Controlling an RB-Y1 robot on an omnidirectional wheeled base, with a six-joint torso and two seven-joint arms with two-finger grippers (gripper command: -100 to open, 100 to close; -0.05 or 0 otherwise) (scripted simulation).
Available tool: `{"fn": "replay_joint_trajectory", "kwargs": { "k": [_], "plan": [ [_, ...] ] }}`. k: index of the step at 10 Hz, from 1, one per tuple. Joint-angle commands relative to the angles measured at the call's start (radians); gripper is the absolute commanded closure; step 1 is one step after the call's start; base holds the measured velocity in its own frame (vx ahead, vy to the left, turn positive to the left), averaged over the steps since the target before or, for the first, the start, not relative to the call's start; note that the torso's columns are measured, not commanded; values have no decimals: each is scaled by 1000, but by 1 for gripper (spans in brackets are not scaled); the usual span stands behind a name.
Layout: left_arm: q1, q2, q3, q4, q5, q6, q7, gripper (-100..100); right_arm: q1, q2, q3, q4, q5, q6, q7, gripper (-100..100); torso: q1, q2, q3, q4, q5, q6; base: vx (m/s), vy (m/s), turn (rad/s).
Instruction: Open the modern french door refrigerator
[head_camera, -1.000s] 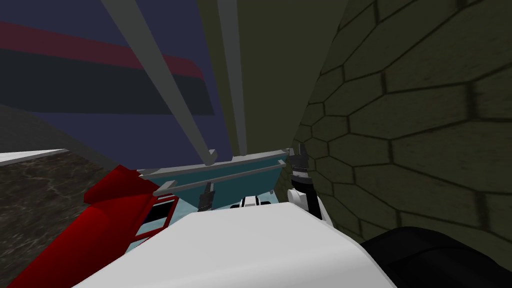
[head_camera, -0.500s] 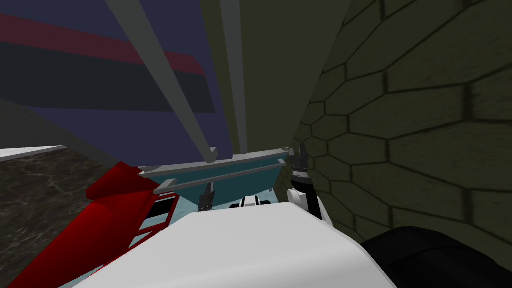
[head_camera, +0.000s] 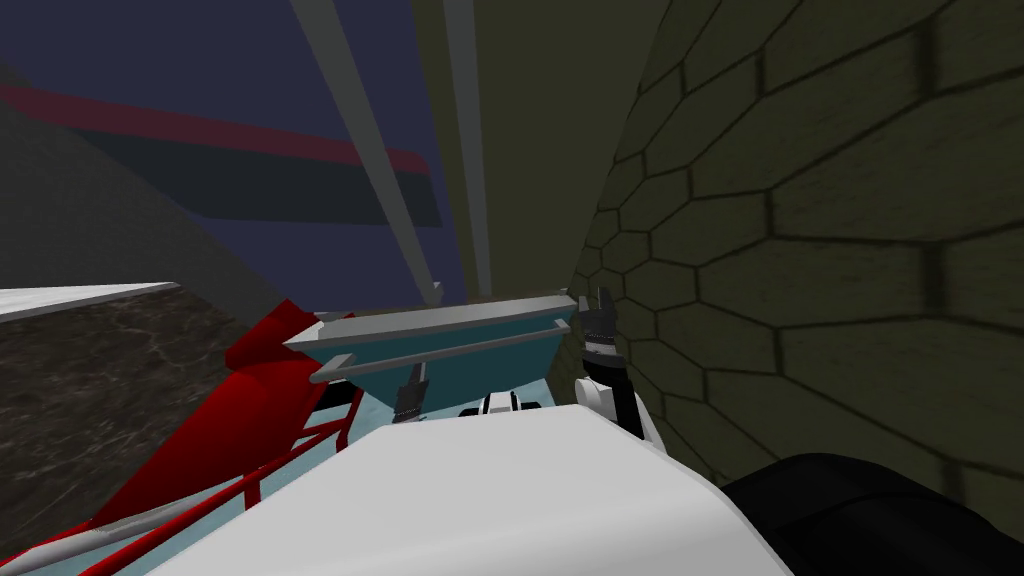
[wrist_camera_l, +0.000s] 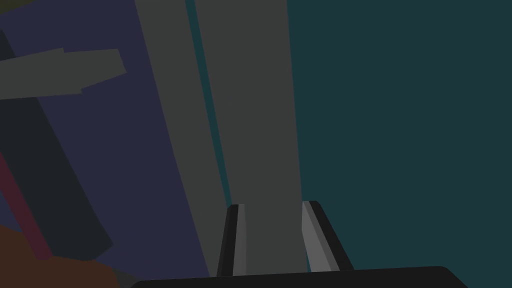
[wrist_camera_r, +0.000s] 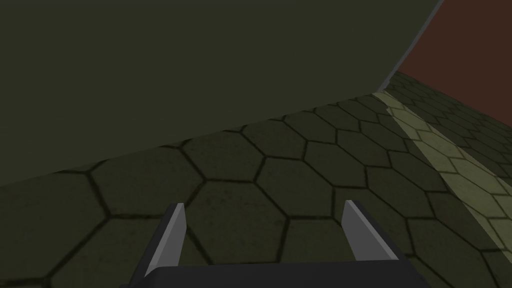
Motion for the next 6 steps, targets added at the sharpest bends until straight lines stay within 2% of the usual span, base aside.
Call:
{"fn": "replay_joint_trajectory", "kwargs": {
  "k": [1,3,4,6],
  "plan": [
    [22,4,-5,-21,-3,-11,10,100,0,0,0,0,0,0,0,0,1,5,2,0,1,-1,-172,-26,23],
    [45,9,-11,-42,-7,-21,20,100,0,0,0,0,0,0,0,0,2,10,6,1,1,-3,-204,-37,29],
    [37,6,-11,-29,-7,-17,16,100,0,0,0,0,0,0,0,0,1,9,6,2,0,-3,-93,-31,14],
    [70,7,-18,-48,-13,-35,25,100,0,0,0,0,0,0,0,0,0,5,2,0,0,-2,-174,-37,35]
  ]
}}
